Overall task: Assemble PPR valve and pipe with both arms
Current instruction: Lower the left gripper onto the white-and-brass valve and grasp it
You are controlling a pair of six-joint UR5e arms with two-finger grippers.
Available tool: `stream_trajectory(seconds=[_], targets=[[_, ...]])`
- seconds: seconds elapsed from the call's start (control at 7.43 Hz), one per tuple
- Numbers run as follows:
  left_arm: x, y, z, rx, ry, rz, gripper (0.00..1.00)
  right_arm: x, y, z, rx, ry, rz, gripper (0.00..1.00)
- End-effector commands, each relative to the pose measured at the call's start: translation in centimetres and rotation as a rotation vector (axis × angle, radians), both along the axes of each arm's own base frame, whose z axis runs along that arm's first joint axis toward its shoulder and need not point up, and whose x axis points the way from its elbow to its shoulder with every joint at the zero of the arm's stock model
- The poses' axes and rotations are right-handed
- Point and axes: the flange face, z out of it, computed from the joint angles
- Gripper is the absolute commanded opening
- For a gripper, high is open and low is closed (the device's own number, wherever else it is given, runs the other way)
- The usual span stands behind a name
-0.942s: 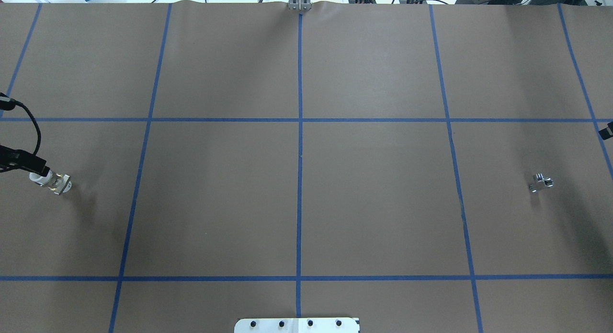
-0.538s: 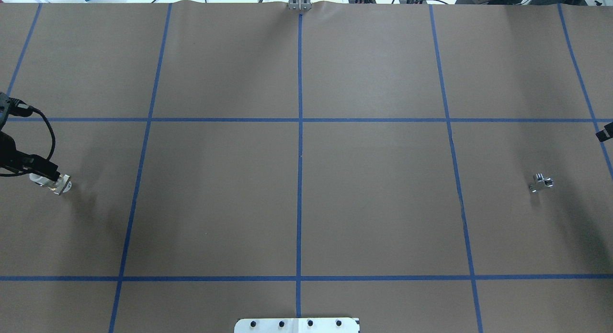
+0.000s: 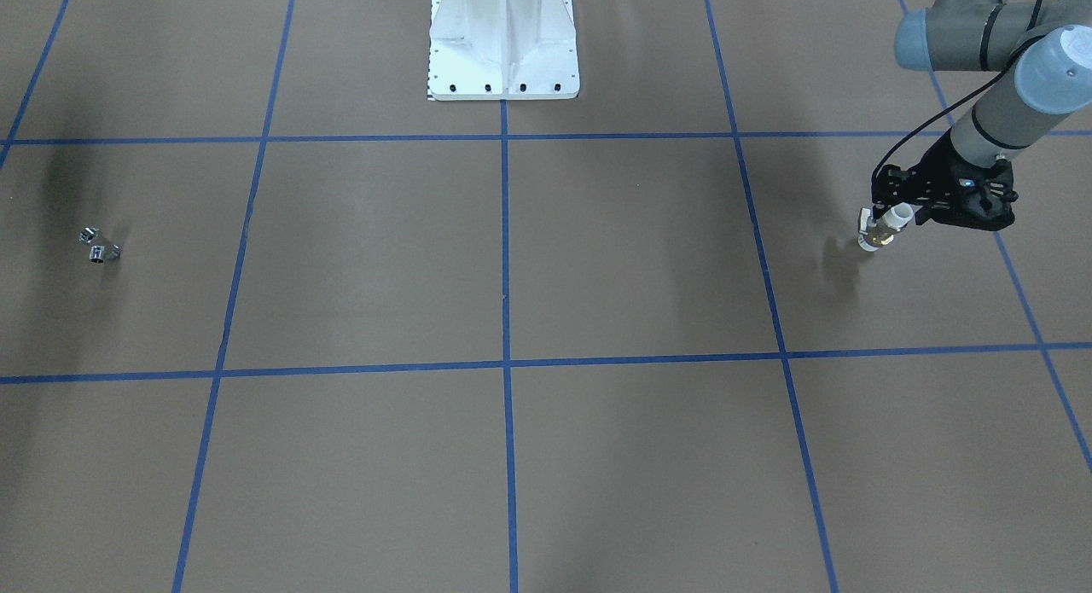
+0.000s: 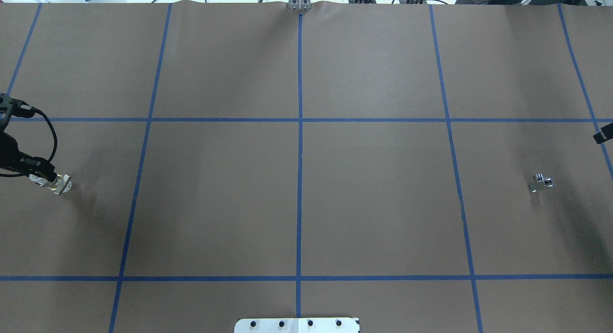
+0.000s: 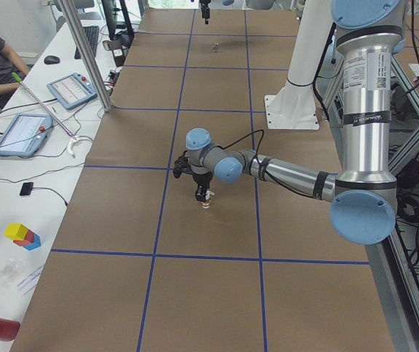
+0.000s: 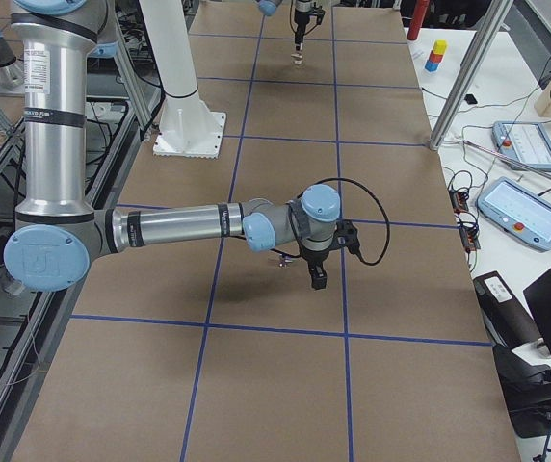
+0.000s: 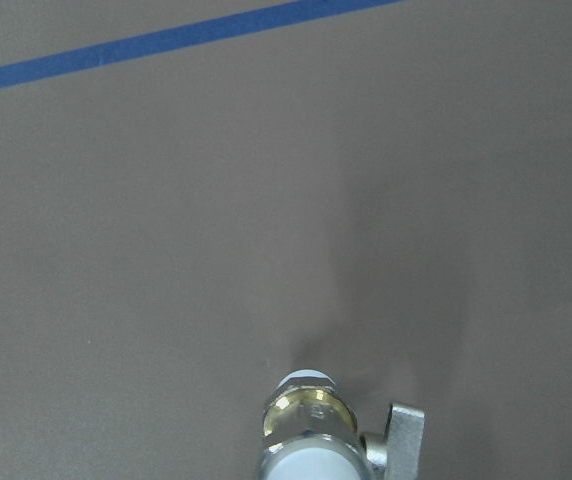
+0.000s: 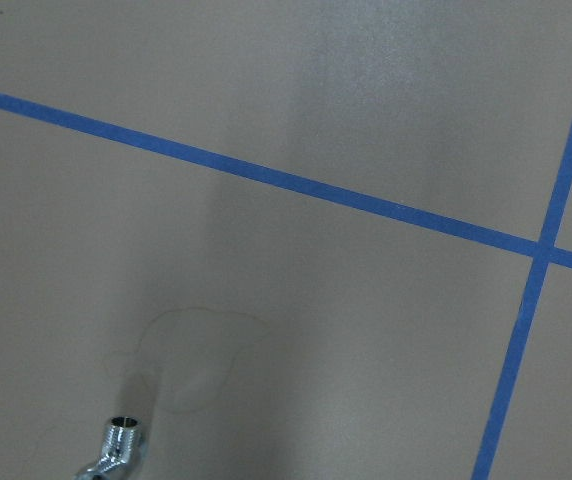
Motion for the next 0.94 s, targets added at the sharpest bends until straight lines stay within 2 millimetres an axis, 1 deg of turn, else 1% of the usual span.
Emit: stream_trajectory(seconds=[0.0, 0.13, 0.27, 0.4, 0.67, 0.81], targets=[[0.0, 0.0, 0.3, -0.001, -0.003, 0.004, 0.0, -0.1, -0.1, 0.1, 0.006, 0.014, 0.0, 1.0], [0.0, -0.1, 0.0, 0.002, 0.0, 0.001, 0.0, -0.1, -0.1, 0.1, 0.014, 0.02, 0.002, 1.0], [0.0, 0.1, -1.5, 0.015, 0.025, 0.006, 0.0, -0.1, -0.4, -0.1, 0.02, 0.028, 0.006, 1.0], [-0.3, 0.7, -4.3, 0.028, 0.065, 0.016, 0.0, -0.1, -0.7, -0.3, 0.025, 0.03, 0.007, 1.0], [-1.1, 1.6, -8.2, 0.005, 0.083, 0.01, 0.0, -0.3, -1.2, -1.0, 0.033, 0.024, 0.011, 1.0], [-0.5, 0.8, -11.4, -0.022, 0.105, -0.049, 0.0, -0.4, -1.5, -1.6, 0.018, 0.018, 0.038, 1.0]])
